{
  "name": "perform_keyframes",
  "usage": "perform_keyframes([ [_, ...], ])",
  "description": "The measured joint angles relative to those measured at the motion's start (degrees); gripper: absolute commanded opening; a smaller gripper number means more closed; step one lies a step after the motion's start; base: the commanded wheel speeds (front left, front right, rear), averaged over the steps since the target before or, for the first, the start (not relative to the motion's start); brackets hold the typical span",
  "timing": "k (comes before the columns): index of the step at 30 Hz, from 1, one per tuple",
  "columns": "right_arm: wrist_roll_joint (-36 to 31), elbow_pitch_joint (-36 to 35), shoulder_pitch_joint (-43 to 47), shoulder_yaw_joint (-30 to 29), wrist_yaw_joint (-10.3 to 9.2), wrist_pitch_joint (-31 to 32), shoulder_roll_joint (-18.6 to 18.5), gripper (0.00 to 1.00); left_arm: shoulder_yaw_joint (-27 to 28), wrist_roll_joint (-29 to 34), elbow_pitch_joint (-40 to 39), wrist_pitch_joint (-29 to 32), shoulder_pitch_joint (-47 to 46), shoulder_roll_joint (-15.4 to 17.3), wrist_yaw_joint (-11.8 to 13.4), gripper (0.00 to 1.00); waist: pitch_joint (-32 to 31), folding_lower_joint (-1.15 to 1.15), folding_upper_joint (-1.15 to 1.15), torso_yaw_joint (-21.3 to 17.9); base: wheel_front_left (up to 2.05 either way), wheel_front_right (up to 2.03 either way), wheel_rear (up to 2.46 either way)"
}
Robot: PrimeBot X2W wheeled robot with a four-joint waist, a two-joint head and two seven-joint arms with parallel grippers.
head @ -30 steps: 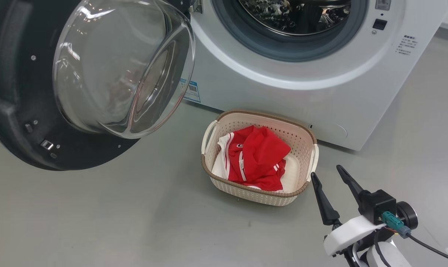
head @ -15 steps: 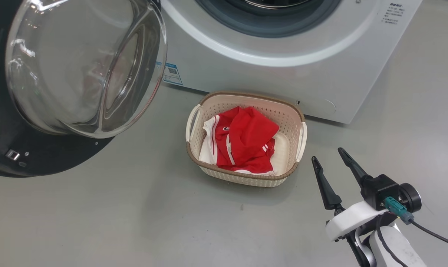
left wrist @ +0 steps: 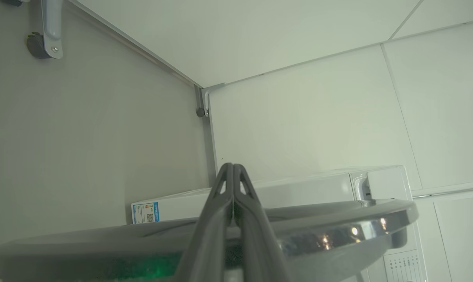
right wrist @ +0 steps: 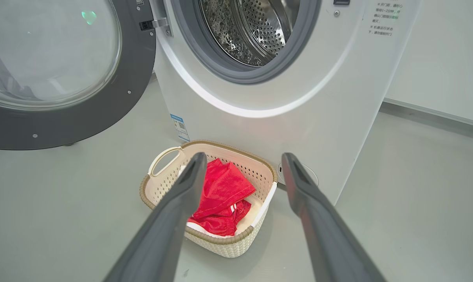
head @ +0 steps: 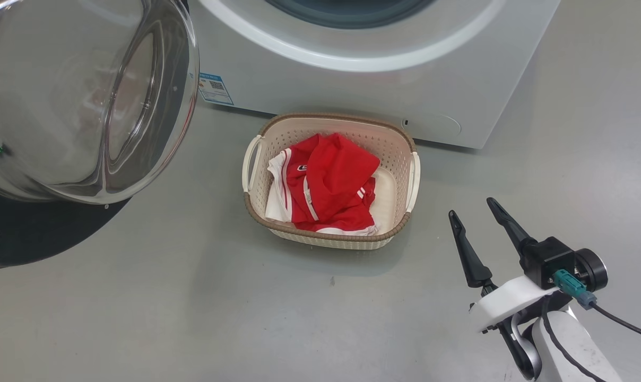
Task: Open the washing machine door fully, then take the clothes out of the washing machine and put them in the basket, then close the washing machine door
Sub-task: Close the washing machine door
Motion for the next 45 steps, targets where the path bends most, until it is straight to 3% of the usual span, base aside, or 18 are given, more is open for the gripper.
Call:
perform_keyframes([
  [8, 0.0, 0.3, -0.1, -0.2, 0.0, 0.0, -0.1, 1.0, -1.2, -0.1, 3.5, 3.2, -1.6, 0.7, -2.4, 0.0, 0.2, 0.0, 0.0, 0.1, 0.0, 0.0, 0.0],
  [19, 0.0, 1.3, -0.8, -0.4, 0.0, 0.0, -0.4, 1.0, -3.5, -4.1, 5.7, 13.9, -1.8, 1.2, -7.8, 0.0, -0.8, 0.0, 0.0, 1.2, 0.0, 0.0, 0.0],
  [34, 0.0, 1.6, -0.7, 0.3, 0.01, 0.0, 0.0, 1.0, -7.4, -8.6, 2.0, 29.5, -0.8, 0.1, -10.2, 0.0, -2.6, -0.01, 0.0, 1.8, 0.0, 0.0, 0.0],
  [45, 0.4, 1.7, -0.7, 0.5, 0.01, 0.0, 0.5, 1.0, -9.6, -10.2, -4.1, 36.7, 2.7, -0.9, -10.7, 0.0, -3.3, -0.01, 0.0, 0.2, 0.0, 0.0, 0.0],
])
